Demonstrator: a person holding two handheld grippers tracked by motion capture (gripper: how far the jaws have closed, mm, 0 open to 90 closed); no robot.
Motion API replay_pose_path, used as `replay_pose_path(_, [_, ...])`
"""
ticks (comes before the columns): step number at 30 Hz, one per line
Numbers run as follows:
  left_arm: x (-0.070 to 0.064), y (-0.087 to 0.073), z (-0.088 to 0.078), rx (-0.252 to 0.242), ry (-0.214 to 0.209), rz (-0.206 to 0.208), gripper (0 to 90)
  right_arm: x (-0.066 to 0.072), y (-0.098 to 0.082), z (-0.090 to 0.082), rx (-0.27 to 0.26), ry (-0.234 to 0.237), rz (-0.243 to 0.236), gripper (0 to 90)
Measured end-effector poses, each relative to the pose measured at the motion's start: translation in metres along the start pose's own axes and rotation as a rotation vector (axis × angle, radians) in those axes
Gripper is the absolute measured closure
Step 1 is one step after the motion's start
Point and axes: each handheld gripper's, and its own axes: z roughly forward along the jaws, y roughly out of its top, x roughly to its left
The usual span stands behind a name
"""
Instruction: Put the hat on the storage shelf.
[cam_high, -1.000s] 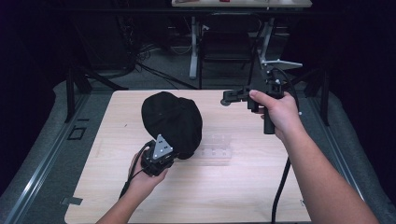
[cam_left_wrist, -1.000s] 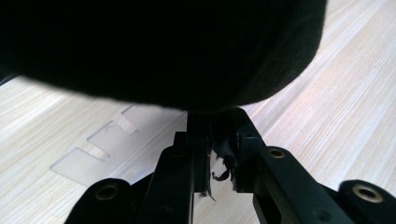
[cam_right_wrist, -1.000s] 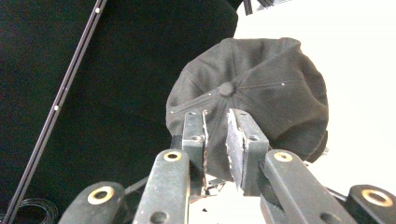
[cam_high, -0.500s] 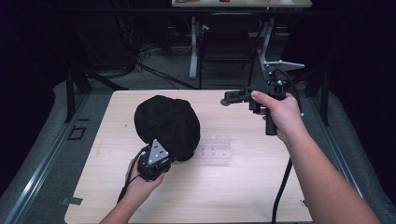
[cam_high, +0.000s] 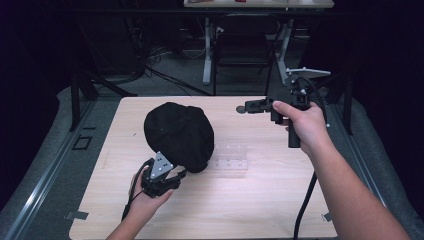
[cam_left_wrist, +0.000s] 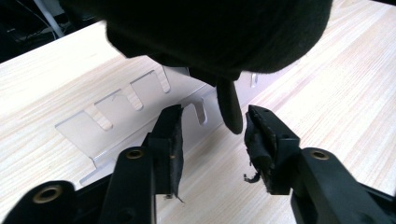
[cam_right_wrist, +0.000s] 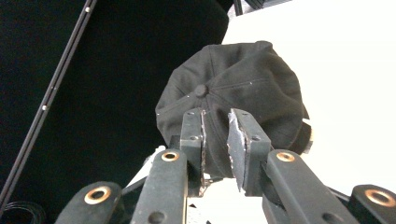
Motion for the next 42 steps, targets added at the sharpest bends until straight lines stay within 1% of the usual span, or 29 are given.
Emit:
replay_pose_path(5, [0.004, -0.004, -0.006, -0.003, 0.005, -0.013, 53.4, -0.001, -0.003, -0.004, -0.011, -0.016, -0.007, 75.5])
replay_pose_path(6, [0.007, -0.006, -0.008, 0.0, 0.014, -0.018, 53.2, -0.002, -0.004, -0.006, -0.012, -0.02, -0.01, 75.5])
replay_pose_path(7, [0.007, -0.006, -0.008, 0.0, 0.014, -0.018, 53.0, -0.002, -0.004, -0.006, -0.012, -0.02, -0.01, 75.5])
replay_pose_path(8, [0.01, -0.009, -0.011, 0.004, 0.02, -0.027, 52.7, -0.003, -0.006, -0.007, -0.015, -0.025, -0.013, 75.5])
replay_pose_path(9, [0.01, -0.009, -0.011, 0.004, 0.02, -0.027, 52.8, -0.003, -0.006, -0.007, -0.015, -0.025, -0.013, 75.5])
replay_pose_path(10, [0.014, -0.012, -0.012, 0.006, 0.027, -0.036, 52.6, -0.003, -0.007, -0.008, -0.015, -0.037, -0.018, 75.3])
replay_pose_path(11, [0.014, -0.012, -0.012, 0.006, 0.027, -0.036, 52.3, -0.003, -0.007, -0.008, -0.015, -0.037, -0.018, 75.3])
replay_pose_path(12, [0.017, -0.016, -0.014, 0.011, 0.03, -0.05, 52.2, -0.004, -0.009, -0.01, -0.017, -0.043, -0.026, 75.1])
replay_pose_path(13, [0.017, -0.016, -0.014, 0.011, 0.03, -0.05, 52.0, -0.004, -0.009, -0.01, -0.017, -0.043, -0.026, 75.1])
replay_pose_path(14, [0.02, -0.019, -0.017, 0.014, 0.038, -0.056, 52.0, -0.005, -0.011, -0.011, -0.01, -0.061, -0.032, 74.7])
replay_pose_path(15, [0.02, -0.019, -0.017, 0.014, 0.038, -0.056, 51.8, -0.005, -0.011, -0.011, -0.01, -0.061, -0.032, 74.7])
replay_pose_path(16, [0.023, -0.022, -0.019, 0.014, 0.041, -0.068, 51.7, -0.005, -0.014, -0.013, -0.012, -0.082, -0.046, 74.5])
replay_pose_path(18, [0.024, -0.023, -0.02, 0.009, 0.044, -0.073, 51.6, -0.005, -0.016, -0.014, -0.016, -0.086, -0.046, 74.4])
replay_pose_path(20, [0.028, -0.027, -0.024, 0.009, 0.052, -0.083, 51.3, -0.006, -0.019, -0.016, -0.011, -0.107, -0.063, 74.5])
replay_pose_path(21, [0.028, -0.027, -0.024, 0.009, 0.052, -0.083, 51.2, -0.006, -0.019, -0.016, -0.011, -0.107, -0.063, 74.5])
replay_pose_path(25, [0.032, -0.032, -0.029, 0.009, 0.061, -0.098, 50.6, -0.008, -0.027, -0.019, -0.015, -0.136, -0.071, 74.3])
replay_pose_path(27, [0.034, -0.037, -0.031, 0.016, 0.061, -0.11, 50.4, -0.01, -0.03, -0.02, -0.017, -0.143, -0.073, 74.1])
replay_pose_path(29, [0.035, -0.039, -0.031, 0.014, 0.061, -0.112, 50.3, -0.011, -0.031, -0.021, -0.011, -0.146, -0.075, 73.9])
replay_pose_path(30, [0.036, -0.042, -0.032, 0.015, 0.062, -0.122, 50.3, -0.013, -0.035, -0.021, -0.014, -0.158, -0.08, 73.7])
replay_pose_path(31, [0.037, -0.043, -0.032, 0.014, 0.061, -0.129, 50.3, -0.014, -0.037, -0.021, -0.016, -0.16, -0.079, 73.6])
replay_pose_path(33, [0.037, -0.045, -0.032, 0.014, 0.062, -0.132, 50.2, -0.015, -0.038, -0.021, -0.016, -0.167, -0.083, 73.6])
replay_pose_path(35, [0.038, -0.047, -0.032, 0.01, 0.065, -0.141, 50.2, -0.018, -0.043, -0.021, -0.019, -0.196, -0.093, 73.6])
replay_pose_path(36, [0.04, -0.049, -0.033, 0.008, 0.068, -0.151, 50.2, -0.022, -0.048, -0.021, -0.016, -0.224, -0.104, 73.3])
replay_pose_path(37, [0.04, -0.049, -0.033, 0.008, 0.068, -0.151, 50.1, -0.022, -0.048, -0.021, -0.016, -0.224, -0.104, 73.3])
replay_pose_path(38, [0.04, -0.052, -0.032, 0.008, 0.07, -0.16, 50.0, -0.025, -0.052, -0.022, -0.013, -0.251, -0.113, 73.0])
replay_pose_path(39, [0.04, -0.052, -0.032, 0.008, 0.07, -0.16, 50.0, -0.025, -0.052, -0.022, -0.013, -0.251, -0.113, 73.0])
replay_pose_path(40, [0.041, -0.054, -0.032, 0.014, 0.074, -0.164, 50.0, -0.028, -0.058, -0.022, -0.017, -0.284, -0.131, 72.8])
replay_pose_path(41, [0.041, -0.054, -0.032, 0.014, 0.074, -0.164, 50.0, -0.028, -0.058, -0.022, -0.017, -0.284, -0.131, 72.8])
replay_pose_path(42, [0.041, -0.055, -0.031, 0.016, 0.073, -0.162, 50.0, -0.03, -0.063, -0.023, -0.018, -0.312, -0.146, 72.7])
